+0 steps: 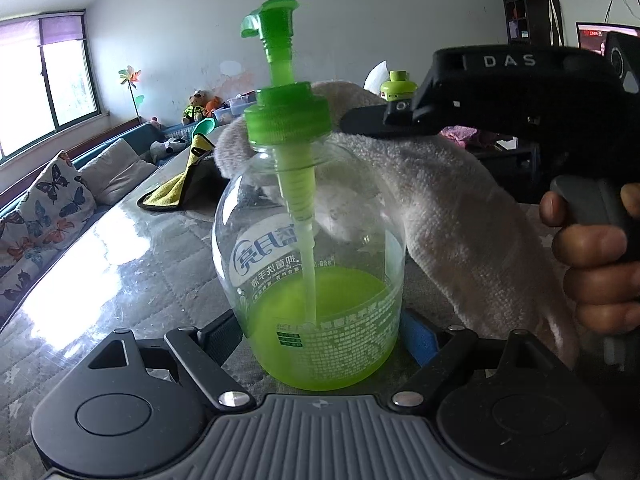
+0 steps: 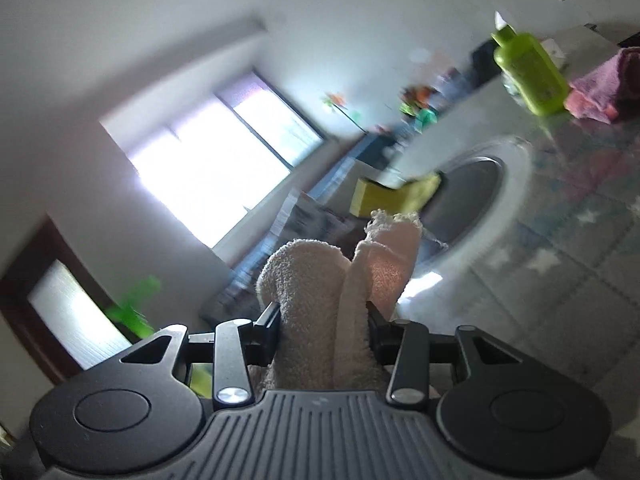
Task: Clean container
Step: 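Wipe the towel along the bottle's side with the right tool while the left tool holds it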
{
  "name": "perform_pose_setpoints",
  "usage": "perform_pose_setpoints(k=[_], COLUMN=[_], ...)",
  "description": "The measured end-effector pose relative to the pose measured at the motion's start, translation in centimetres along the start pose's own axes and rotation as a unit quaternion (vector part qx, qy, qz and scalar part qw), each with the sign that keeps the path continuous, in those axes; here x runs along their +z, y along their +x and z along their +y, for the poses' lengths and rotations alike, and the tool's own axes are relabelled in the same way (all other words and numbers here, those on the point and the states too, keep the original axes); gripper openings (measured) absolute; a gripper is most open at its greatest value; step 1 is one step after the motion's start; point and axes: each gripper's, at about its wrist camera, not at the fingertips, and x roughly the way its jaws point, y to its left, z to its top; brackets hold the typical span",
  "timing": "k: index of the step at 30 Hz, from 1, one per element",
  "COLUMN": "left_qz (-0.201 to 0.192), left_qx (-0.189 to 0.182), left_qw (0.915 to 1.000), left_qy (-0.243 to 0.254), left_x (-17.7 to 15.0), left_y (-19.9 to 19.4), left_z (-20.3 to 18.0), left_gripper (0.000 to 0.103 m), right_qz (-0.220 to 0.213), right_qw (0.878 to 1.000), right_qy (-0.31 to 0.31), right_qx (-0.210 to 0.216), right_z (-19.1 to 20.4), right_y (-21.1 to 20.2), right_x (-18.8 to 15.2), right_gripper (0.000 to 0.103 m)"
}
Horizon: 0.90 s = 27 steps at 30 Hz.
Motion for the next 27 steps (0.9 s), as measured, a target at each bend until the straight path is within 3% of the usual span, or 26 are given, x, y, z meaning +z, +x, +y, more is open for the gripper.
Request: perform_pose_setpoints(k=[2,14,18,22,27], left_qz=[0.003,0.002,0.002,0.002,0.003], left_qx=[0.003,0.006,0.007,0.006,0.006], left_qw=[1.0000,1.0000,0.9999,1.0000,1.0000], left_qy=[0.002,0.006,0.008,0.007,0.006], left_x=[0.0,-0.4,-0.3,-0.3,-0.3], left_y=[0.2,-0.3,-0.3,-0.2,-0.2], left_z=[-0.1,-0.7,-0.8,-0.6,-0.6], left_gripper=[0.088,0.088,0.088,0.088,0.088], right_qz=[0.005,0.072,0.055,0.016,0.036], right_qw=[1.000,0.994,0.996,1.000,0.999], right_qy=[0.002,-0.011,-0.006,0.005,0.019], right_qx=[0.008,-0.080,-0.067,-0.008,-0.020], right_z=[0.0,-0.4,-0.3,0.2,-0.3], right_y=[0.1,2.2,1.5,0.1,0.8], right_x=[0.0,-0.7,-0.6,-0.3,-0.4], right_gripper=[0.042,0.042,0.042,0.042,0.042])
